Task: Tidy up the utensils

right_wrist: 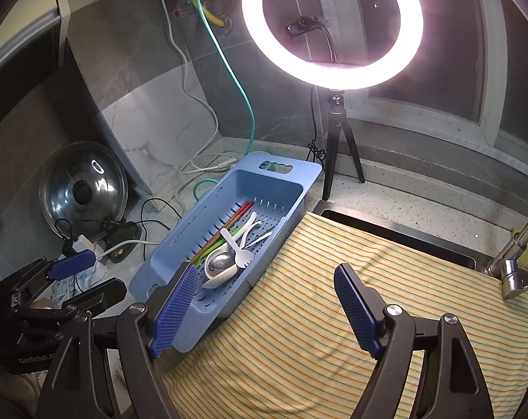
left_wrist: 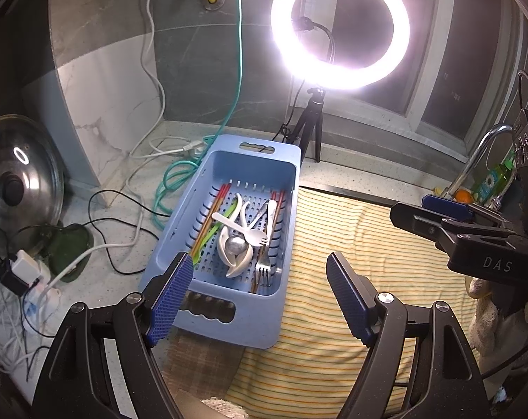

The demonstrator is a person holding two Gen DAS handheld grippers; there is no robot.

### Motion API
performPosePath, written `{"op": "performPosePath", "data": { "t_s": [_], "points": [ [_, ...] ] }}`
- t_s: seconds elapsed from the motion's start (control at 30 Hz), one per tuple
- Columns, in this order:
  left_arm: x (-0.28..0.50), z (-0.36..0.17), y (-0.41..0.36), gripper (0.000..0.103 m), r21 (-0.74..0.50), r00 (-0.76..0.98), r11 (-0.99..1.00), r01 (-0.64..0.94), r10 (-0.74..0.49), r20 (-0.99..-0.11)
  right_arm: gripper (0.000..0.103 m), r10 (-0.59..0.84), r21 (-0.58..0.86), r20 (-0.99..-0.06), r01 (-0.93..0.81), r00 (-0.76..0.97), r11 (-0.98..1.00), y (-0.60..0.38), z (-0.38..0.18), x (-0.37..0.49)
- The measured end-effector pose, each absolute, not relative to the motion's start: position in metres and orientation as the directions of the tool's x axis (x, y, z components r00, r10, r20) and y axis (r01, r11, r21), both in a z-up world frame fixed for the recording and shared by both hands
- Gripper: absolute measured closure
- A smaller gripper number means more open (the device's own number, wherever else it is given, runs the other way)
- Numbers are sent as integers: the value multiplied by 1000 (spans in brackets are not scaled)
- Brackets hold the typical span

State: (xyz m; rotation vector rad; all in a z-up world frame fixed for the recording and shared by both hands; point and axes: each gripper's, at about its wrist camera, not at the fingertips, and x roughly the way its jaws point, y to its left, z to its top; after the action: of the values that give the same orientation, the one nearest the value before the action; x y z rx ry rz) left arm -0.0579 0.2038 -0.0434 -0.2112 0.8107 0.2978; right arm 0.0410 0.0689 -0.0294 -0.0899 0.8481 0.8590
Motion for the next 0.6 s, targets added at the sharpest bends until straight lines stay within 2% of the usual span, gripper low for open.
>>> {"op": "performPosePath", "data": {
  "t_s": [0.6],
  "points": [
    [-59,-45,204,24,-73,652,939,-337,177,-737,26,624,247,-693,-694,361,676,67,-32,39]
  ]
}}
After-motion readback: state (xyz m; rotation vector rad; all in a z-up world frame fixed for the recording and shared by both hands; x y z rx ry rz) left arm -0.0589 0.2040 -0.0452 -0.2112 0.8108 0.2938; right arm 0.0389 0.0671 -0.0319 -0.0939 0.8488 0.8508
